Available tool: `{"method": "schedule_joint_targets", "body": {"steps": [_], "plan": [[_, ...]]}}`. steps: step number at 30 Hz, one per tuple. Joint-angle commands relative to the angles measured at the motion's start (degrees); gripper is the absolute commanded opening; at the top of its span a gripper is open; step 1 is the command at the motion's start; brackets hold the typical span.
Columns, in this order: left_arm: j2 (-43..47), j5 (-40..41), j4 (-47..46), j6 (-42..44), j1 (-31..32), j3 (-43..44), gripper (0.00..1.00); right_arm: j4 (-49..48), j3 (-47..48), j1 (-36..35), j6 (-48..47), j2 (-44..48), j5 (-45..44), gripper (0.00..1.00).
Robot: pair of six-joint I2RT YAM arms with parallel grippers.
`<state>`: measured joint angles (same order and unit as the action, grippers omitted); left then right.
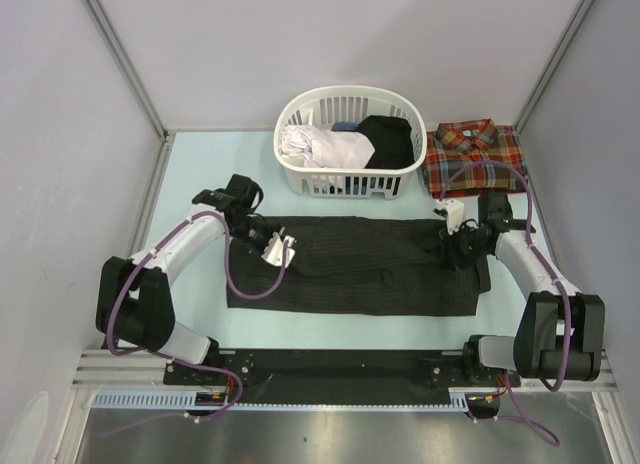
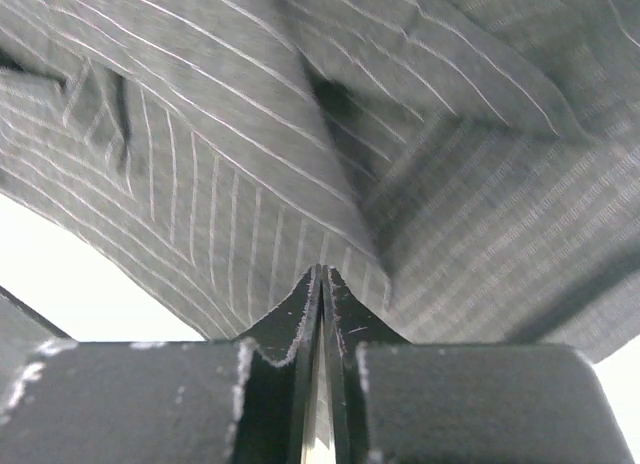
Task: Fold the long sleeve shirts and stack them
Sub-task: Fold the shirt
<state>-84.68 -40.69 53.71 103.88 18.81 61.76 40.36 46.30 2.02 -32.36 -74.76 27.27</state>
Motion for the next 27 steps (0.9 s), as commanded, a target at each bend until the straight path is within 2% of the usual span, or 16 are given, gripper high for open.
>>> {"method": "schedule_joint_targets", "body": {"steps": [1,6,11,13,16,17,20,22,25,26,27], "plan": [[0.8,-2.2,5.0,14.2,-2.8,-0.9,0.0,6.6,2.8,2.3,-7.3,3.8,1.1,0.05],[-1.4,-1.9,6.5,18.1,-5.5,-1.3,0.08,9.4,3.5,3.8,-9.0,5.7,2.1,0.06],[-3.8,1.2,1.8,16.8,-7.8,-3.2,0.31,8.8,5.2,3.6,-5.7,4.9,1.6,0.08],[-3.6,1.8,1.7,15.7,-8.9,-3.1,0.34,8.2,6.0,3.3,-3.7,4.4,0.5,0.1],[-1.9,0.3,0.3,10.2,-11.7,-2.3,0.44,7.5,7.6,1.9,-0.4,4.4,0.4,0.18],[-0.9,-0.1,0.1,6.5,-13.2,-1.8,0.59,6.9,7.9,1.2,0.8,4.4,0.2,0.21],[0.6,-1.1,-0.1,-2.0,-14.2,-1.2,0.65,4.0,7.8,-3.6,3.9,4.9,-1.4,0.24],[2.1,-2.6,-1.1,-6.4,-14.1,-1.6,0.75,1.4,6.9,-8.0,5.2,4.8,-2.6,0.25],[3.6,-3.2,-7.0,-19.6,-12.5,-3.7,0.76,-3.2,5.1,-11.9,6.8,3.9,-4.6,0.29],[3.8,-2.2,-8.5,-26.7,-11.3,-4.9,0.76,-4.1,4.8,-12.2,7.0,3.3,-4.6,0.31],[3.9,-1.8,-9.6,-29.2,-10.6,-5.5,0.76,-5.4,4.4,-12.7,6.3,2.9,-4.7,0.33]]}}
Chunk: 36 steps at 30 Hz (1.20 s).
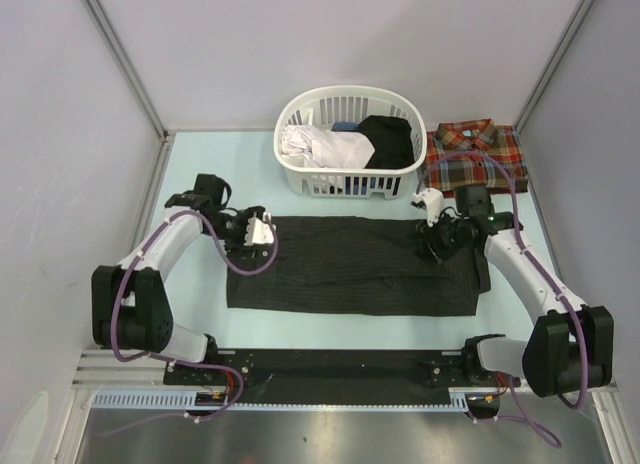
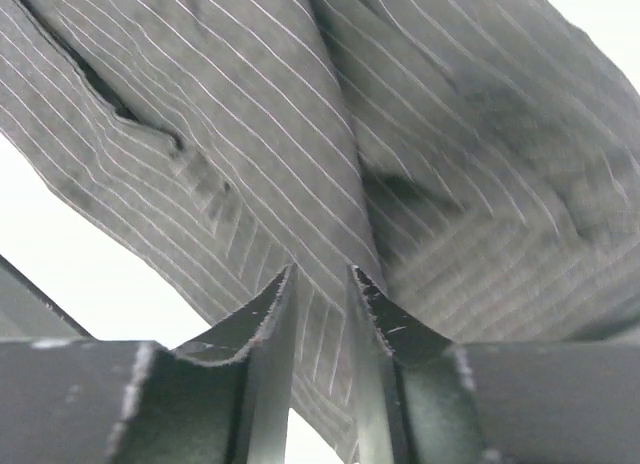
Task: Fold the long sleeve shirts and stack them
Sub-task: Fold the shirt
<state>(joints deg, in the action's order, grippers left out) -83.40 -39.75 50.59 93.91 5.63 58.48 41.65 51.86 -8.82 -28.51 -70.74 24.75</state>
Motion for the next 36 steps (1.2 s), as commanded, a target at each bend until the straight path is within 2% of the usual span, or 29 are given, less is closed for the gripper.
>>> {"method": "schedule_joint_targets", "body": {"steps": [1,7,11,15,20,22,24,25,28,30,33,34,35,36], "plan": [[2.8,-2.0,-8.7,-21.6,3.2,-3.0,0.76,-7.2,-1.9,-2.9,2.0,-1.7,-3.1,0.33],[1.6,9.8,-18.6,-30.9,11.8,-11.4,0.71,-12.0,-3.7,-4.5,-0.8,-9.8,-5.1,0.29],[-2.9,15.6,-19.6,-35.2,12.0,-11.2,0.67,-12.8,-4.2,-4.5,-2.3,-16.3,-8.4,0.21],[-4.1,21.5,-19.3,-33.3,12.0,-12.6,0.66,-12.3,-5.7,-2.7,-4.3,-18.4,-10.9,0.17],[-3.4,25.6,-18.7,-30.8,10.8,-14.9,0.66,-8.4,-5.9,0.8,-6.9,-14.8,-11.0,0.18],[-3.1,24.5,-16.7,-31.8,9.7,-14.0,0.68,-6.2,-4.2,1.6,-7.4,-13.0,-9.4,0.2],[-1.6,19.6,-15.1,-35.0,8.7,-11.2,0.71,-3.6,-3.0,1.7,-8.4,-9.1,-8.1,0.22],[0.7,17.1,-13.2,-36.2,7.5,-10.1,0.81,-2.7,-1.8,1.8,-8.7,-7.4,-6.4,0.24],[5.2,7.7,-11.1,-42.6,6.7,-5.2,0.99,-0.4,0.4,1.0,-8.4,-2.7,-4.5,0.28],[6.7,3.0,-12.2,-49.9,6.7,-2.4,0.99,0.5,1.6,0.4,-7.5,-0.9,-3.3,0.32],[8.9,-1.8,-19.0,-63.7,5.9,1.4,0.99,-1.7,2.7,-2.1,-6.1,0.1,-1.4,0.38],[9.9,-2.8,-22.1,-72.6,4.1,1.8,0.99,-2.8,2.8,-2.9,-6.0,0.3,-0.8,0.4],[12.9,-3.1,-25.6,-77.5,3.3,1.0,0.99,-5.0,3.2,-5.0,-5.9,0.3,-0.8,0.45],[14.6,-2.4,-32.8,-81.9,2.5,0.0,1.0,-5.8,3.5,-5.9,-5.8,0.1,-0.8,0.46]]}}
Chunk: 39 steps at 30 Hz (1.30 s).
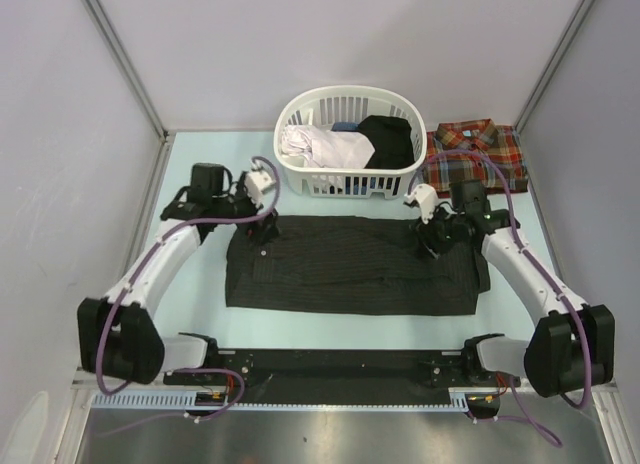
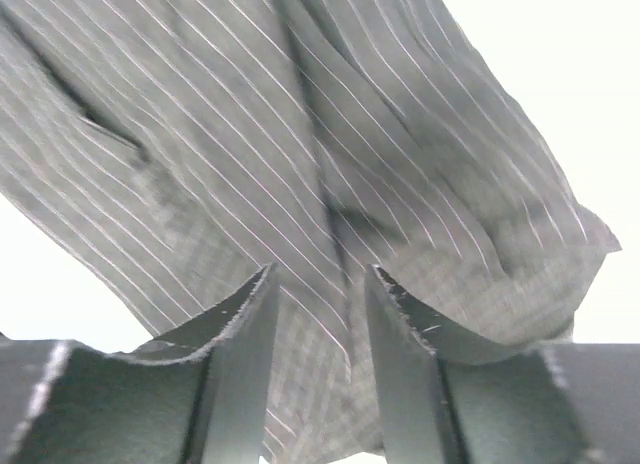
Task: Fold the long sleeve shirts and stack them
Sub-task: Fold the shirt
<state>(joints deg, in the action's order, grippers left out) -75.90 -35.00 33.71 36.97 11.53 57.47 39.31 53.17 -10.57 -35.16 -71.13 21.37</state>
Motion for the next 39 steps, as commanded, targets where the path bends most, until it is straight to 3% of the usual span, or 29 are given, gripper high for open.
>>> {"method": "schedule_joint_targets", "body": {"steps": [1,3,4,5,7,8,11,14,17,21,28,39], "plan": [[8.7,-4.6,-19.0,-31.6,-4.7,-0.2,0.99,-4.1,2.6,-5.4,0.9,-0.5,2.9,0.47],[12.8,0.4,-24.6,-38.6,-5.6,-3.8,0.99,-5.8,4.2,-8.9,1.4,-2.3,2.5,0.48],[13.7,11.7,-24.3,-44.9,-5.8,-4.6,0.99,-6.3,4.7,-10.1,1.5,-4.4,2.5,0.48],[13.8,12.2,-23.2,-44.8,-6.3,-4.4,0.99,-7.7,5.3,-11.1,2.4,-5.9,2.5,0.48],[10.6,0.4,-16.0,-38.3,-10.1,-0.8,1.0,-9.5,7.1,-14.4,3.1,-9.9,1.6,0.48],[9.3,-1.0,-11.2,-38.0,-11.2,0.1,0.99,-10.1,7.8,-16.1,4.0,-11.0,1.4,0.47],[5.8,-6.6,-8.5,-39.5,-17.3,-1.3,0.92,-11.4,10.6,-18.7,4.7,-15.0,1.8,0.45],[3.6,-6.7,-6.5,-37.9,-20.8,-3.1,0.87,-12.7,13.1,-22.9,5.7,-18.3,1.6,0.43],[-2.1,-5.3,1.0,-30.7,-21.5,-1.0,0.82,-15.4,15.0,-28.0,7.4,-21.0,1.2,0.42],[-7.4,-5.6,2.3,-27.3,-24.2,-0.3,0.78,-21.1,16.5,-35.0,9.8,-23.8,-0.9,0.41],[-20.4,-5.8,2.1,-26.4,-24.2,8.6,0.68,-38.6,17.8,-46.2,14.3,-31.6,-3.7,0.44],[-30.0,-2.3,-3.4,-29.9,-24.1,13.0,0.66,-45.6,32.7,-56.2,18.9,-46.4,-8.7,0.46]]}}
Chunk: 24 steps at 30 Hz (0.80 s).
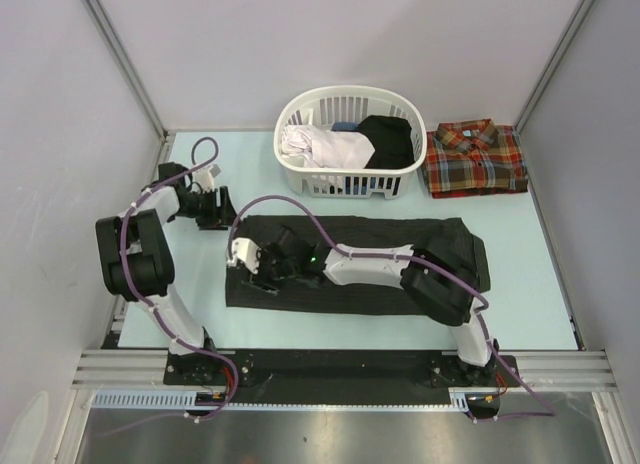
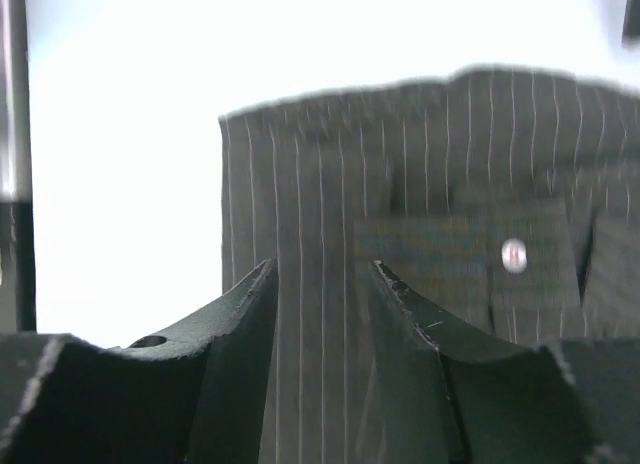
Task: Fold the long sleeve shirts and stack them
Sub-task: Fold the shirt
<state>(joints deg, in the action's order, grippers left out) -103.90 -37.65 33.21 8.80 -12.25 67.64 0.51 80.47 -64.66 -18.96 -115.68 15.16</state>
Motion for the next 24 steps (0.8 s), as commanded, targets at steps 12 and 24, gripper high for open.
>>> {"method": "schedule_joint_targets", "body": {"steps": [12,24], "plan": [[-6.8,0.9,-3.5,-0.1,-0.1,4.1,0.67,-10.9,7.6,-5.3,1.7,-8.9,-1.9,0.55],[-8.0,2.7,-3.6,4.7,1.4,2.9,0.71,-11.9,5.5,-5.9,-0.2,-11.1,0.7,0.69]]}}
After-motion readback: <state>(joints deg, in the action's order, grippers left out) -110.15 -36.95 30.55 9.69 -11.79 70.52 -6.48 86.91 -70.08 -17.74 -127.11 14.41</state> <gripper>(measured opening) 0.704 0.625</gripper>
